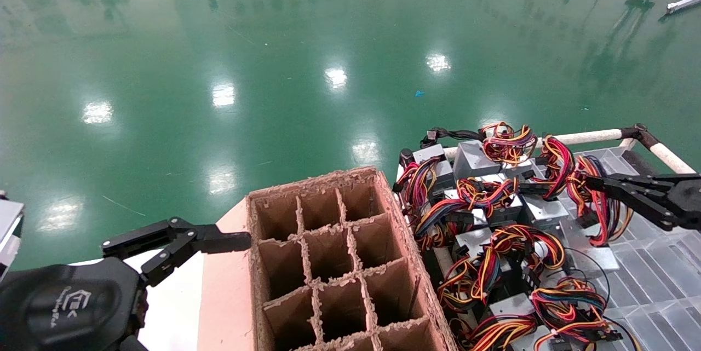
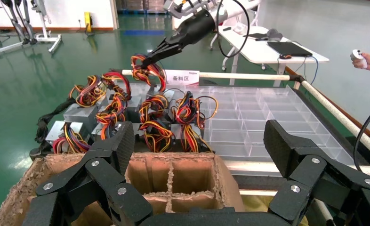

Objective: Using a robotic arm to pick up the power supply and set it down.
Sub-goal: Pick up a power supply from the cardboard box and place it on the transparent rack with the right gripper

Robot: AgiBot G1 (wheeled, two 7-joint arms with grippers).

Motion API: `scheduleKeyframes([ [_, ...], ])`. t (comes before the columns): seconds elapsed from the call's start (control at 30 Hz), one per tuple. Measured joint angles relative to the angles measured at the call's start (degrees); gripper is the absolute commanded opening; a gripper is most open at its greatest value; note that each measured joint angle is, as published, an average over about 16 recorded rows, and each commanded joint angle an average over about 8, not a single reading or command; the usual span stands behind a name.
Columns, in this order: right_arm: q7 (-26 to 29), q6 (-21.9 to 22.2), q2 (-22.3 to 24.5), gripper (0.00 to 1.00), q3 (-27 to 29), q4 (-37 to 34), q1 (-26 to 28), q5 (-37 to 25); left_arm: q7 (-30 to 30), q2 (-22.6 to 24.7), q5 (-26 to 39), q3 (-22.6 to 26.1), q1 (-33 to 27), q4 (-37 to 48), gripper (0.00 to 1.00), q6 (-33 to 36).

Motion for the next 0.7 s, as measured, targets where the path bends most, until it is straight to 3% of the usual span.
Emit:
scheduleKeyframes([
  [0.7,2.61,-3.31,7.74,0.00,3.28,4.05,-8.70,4.99,0.01,-0.01,-0.01,0.02,0.00,0.00,1.00,-0.01],
])
